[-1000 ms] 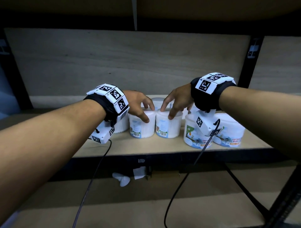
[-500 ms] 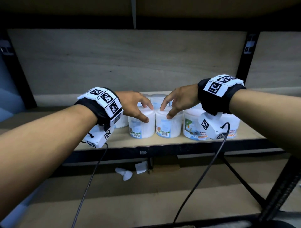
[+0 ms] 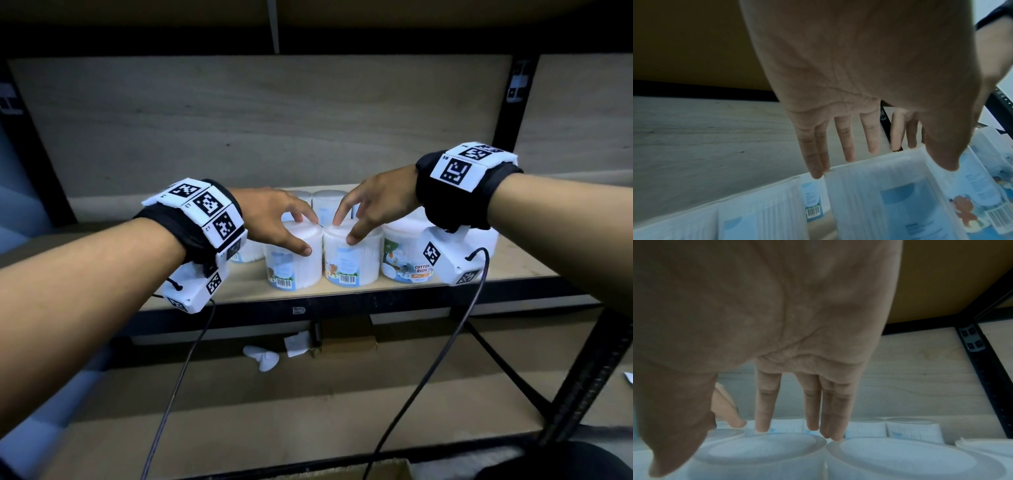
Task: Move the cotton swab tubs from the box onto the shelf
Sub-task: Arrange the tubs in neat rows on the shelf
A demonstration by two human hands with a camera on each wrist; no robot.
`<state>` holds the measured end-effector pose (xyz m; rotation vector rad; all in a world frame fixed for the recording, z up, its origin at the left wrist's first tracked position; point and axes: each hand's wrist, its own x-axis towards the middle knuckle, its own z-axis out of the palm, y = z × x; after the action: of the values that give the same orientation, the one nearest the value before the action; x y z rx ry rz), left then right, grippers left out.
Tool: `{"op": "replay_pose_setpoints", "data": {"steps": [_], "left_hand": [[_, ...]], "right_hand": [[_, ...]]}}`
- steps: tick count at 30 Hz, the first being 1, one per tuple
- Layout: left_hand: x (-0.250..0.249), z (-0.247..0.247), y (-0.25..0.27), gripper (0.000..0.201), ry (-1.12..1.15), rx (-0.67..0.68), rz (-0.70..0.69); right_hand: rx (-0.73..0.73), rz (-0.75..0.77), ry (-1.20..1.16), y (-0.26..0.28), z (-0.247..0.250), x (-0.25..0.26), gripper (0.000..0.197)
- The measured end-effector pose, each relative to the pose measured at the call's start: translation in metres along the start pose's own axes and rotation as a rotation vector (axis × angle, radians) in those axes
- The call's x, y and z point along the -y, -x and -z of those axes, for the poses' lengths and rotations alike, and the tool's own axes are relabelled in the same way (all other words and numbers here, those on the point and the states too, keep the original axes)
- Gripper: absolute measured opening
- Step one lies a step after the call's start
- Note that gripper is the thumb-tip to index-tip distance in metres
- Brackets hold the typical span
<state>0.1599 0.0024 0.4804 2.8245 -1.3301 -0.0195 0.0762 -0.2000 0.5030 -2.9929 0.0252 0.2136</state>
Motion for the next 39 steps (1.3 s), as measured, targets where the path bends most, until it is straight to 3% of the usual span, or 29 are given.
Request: {"op": "replay_pose_setpoints", "data": {"steps": [9, 17, 24, 33, 39], "left_hand": [[0.000, 0.018, -0.004, 0.057, 0.058, 0.196, 0.099], [-0.010, 0.022, -0.004, 0.047, 0.138, 0.157, 0.134], [-0.016, 0.016, -0.009, 0.051, 0.133, 0.135, 0.214], [-0.033, 0.020, -0.008, 0.065, -0.041, 0.090, 0.324], [-0.033, 0.017, -0.010, 0.072, -0.060, 0.101, 0.328]], "right_hand": [[0.017, -0.067, 0.042, -0.007, 0.004, 0.014, 0.044], [0.025, -0.056, -0.010, -0.011, 0.004, 0.011, 0.035], [0.090, -0.008, -0.041, -0.005, 0.004, 0.010, 0.039], [0.166, 0.073, -0.036, -0.008, 0.004, -0.003, 0.049], [0.163, 0.071, -0.057, -0.011, 0.002, -0.005, 0.047]]}}
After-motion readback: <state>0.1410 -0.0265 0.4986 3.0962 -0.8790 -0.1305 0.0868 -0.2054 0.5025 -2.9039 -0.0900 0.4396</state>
